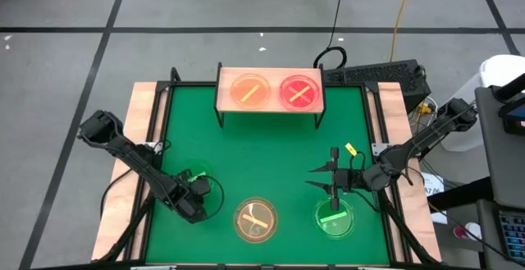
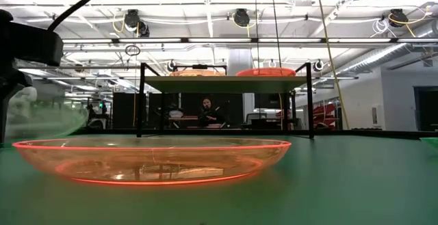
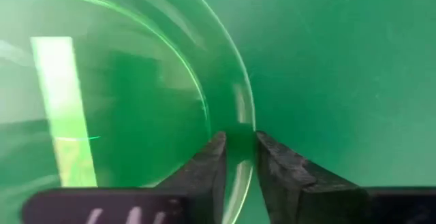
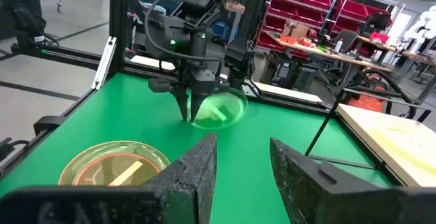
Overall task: Place and stack plates onto a shelf
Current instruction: Stack the top green plate on top of the orange plate on the shelf
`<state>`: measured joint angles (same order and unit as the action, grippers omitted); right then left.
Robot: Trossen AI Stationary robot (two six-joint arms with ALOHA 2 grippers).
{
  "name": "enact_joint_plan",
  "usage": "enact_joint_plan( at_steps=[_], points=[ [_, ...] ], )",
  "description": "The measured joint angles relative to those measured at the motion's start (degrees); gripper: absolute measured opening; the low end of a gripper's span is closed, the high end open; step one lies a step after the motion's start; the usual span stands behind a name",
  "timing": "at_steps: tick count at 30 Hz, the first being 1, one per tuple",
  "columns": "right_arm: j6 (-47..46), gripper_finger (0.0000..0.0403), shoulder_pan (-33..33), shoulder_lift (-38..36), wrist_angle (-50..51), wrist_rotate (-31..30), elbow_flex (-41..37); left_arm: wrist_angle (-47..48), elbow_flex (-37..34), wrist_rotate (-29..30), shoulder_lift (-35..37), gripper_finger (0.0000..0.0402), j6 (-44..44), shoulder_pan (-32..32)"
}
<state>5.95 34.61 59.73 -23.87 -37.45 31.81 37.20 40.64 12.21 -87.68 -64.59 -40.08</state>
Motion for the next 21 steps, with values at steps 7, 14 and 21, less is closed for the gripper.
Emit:
enact_joint_plan(
  at_steps=[7,14,21],
  points=[
    [-0.8,0.0118,0.0,2.3,-0.4,0.0,0.0,0.4,0.3,0.4,-0.1,0.0006,0.7,-1.1],
    [-0.7,0.0118,0.0,3.2,-1.9,0.0,0.0,14.4,13.1,3.1,-0.4,0.0003,4.9,-1.3],
    [-0.6,0.0118,0.0,3.2,-2.9,0.0,0.0,23.3,28.4,18.3,-0.2,0.0002,18.6,-0.2]
  ],
)
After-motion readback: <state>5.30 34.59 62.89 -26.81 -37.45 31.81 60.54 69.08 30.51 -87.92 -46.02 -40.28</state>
